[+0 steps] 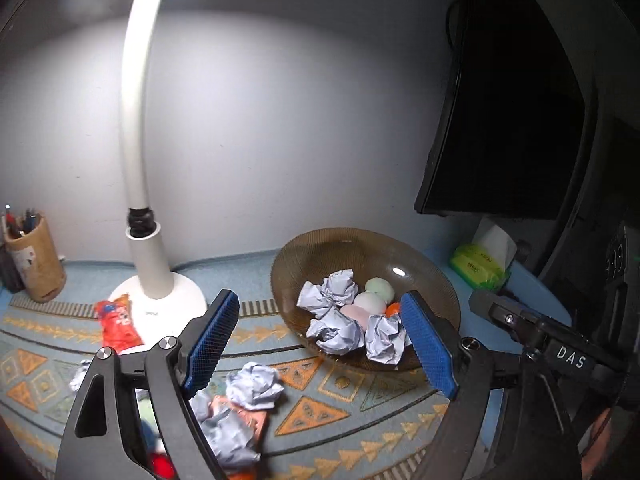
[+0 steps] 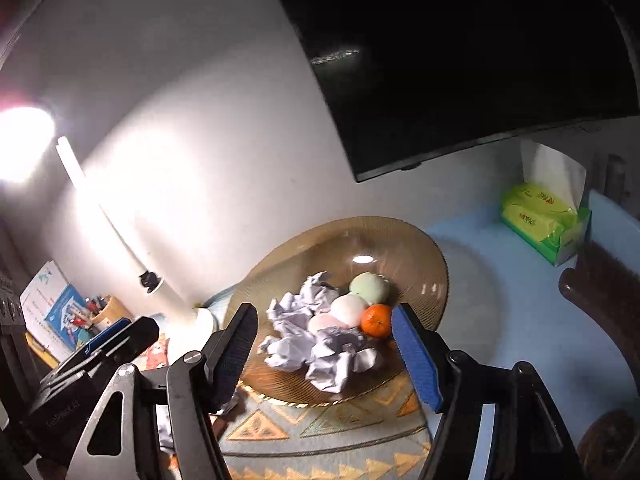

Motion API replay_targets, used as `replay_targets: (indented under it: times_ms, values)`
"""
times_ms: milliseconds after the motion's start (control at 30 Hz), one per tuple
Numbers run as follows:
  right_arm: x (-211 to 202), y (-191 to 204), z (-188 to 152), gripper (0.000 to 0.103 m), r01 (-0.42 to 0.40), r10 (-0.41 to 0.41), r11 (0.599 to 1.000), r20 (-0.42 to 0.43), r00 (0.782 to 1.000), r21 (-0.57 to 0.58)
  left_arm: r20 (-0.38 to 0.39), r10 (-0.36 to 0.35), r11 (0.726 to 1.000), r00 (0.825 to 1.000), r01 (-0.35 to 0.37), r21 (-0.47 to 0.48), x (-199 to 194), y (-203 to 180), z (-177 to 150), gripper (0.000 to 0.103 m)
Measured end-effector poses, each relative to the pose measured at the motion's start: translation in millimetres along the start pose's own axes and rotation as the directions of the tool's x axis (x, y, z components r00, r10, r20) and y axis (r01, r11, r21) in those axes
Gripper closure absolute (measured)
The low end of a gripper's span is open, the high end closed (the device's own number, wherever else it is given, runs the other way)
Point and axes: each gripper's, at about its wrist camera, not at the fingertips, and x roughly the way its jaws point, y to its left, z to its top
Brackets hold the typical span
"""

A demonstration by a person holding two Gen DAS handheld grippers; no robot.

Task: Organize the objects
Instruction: 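Carry both paper balls into the glass bowl and open both tools, then grasp a crumpled paper ball with the left tool while the right tool grasps another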

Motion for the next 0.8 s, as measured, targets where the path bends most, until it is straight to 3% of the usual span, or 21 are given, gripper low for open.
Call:
replay_targets:
  times_ms: [133, 300, 467, 567, 700, 800]
  values:
    - [-25, 43, -29, 0.033, -0.057, 0.055, 0.994, -0.025, 0.998, -0.095, 0.066, 0.085, 0.995, 0.994, -0.081, -0.056, -72, 35, -12, 0.015]
    - [-21, 70, -89, 0.033, -0.126, 0.117, 0.986, -0.086, 0.989, -0.111, 0.042, 0.246, 0.963, 0.968, -0.239, -0.122, -128, 90, -55, 0.015]
    - [4, 82, -140, 0.033, -0.167, 0.149, 0.981, -0.163, 0.975, -0.103, -0.079, 0.339, 0.923, 0.937, -0.348, -0.167, -132, 148, -126, 0.015]
    - [12, 88, -155, 0.033, -0.176, 0.152, 0.978, -0.187, 0.970, -0.115, -0.130, 0.348, 0.910, 0.928, -0.368, -0.191, -121, 167, -158, 0.016]
    - [21, 92, -162, 0.033, -0.157, 0.128, 0.979, -0.206, 0.970, -0.133, -0.169, 0.346, 0.910, 0.923, -0.374, -0.178, -109, 172, -173, 0.016]
    - [26, 91, -162, 0.033, -0.155, 0.123, 0.979, -0.221, 0.967, -0.130, -0.148, 0.338, 0.916, 0.930, -0.361, -0.174, -110, 170, -172, 0.015]
